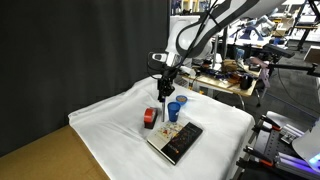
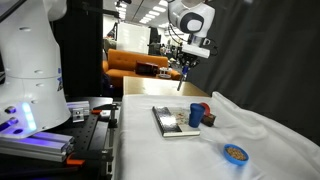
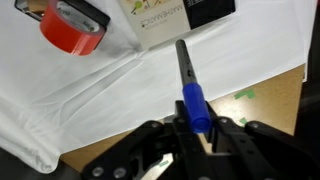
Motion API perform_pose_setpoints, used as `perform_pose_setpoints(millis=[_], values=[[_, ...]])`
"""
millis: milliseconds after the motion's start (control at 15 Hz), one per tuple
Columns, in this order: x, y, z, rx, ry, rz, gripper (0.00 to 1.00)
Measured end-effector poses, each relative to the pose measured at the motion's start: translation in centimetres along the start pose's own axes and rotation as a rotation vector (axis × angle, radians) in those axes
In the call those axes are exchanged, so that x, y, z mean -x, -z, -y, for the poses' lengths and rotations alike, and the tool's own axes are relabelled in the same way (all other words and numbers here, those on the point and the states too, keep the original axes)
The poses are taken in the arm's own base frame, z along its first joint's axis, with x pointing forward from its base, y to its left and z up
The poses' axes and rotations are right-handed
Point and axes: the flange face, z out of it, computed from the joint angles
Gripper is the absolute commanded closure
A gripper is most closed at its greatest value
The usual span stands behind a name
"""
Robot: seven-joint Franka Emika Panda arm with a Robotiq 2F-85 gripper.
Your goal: Remove the marker from the blue cup.
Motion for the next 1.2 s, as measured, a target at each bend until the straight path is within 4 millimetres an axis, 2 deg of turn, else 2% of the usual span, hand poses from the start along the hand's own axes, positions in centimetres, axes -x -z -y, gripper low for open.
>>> perform_pose_setpoints(millis=[200,467,667,933,1200], values=[[0.6,-0.7,1.9,-0.077,-0.016,0.029,0.95],[2.2,-3.3,4.6,-0.197,-0.074,0.099,0.95],[2.8,-4.6,6.1,-0.257,-0.108,0.114,0.95],[4.7,-6.7,6.3,-0.295,-0.145,0.14,0.95],[7.9,-11.1,5.8,-0.339,-0.184,0.177,0.95]])
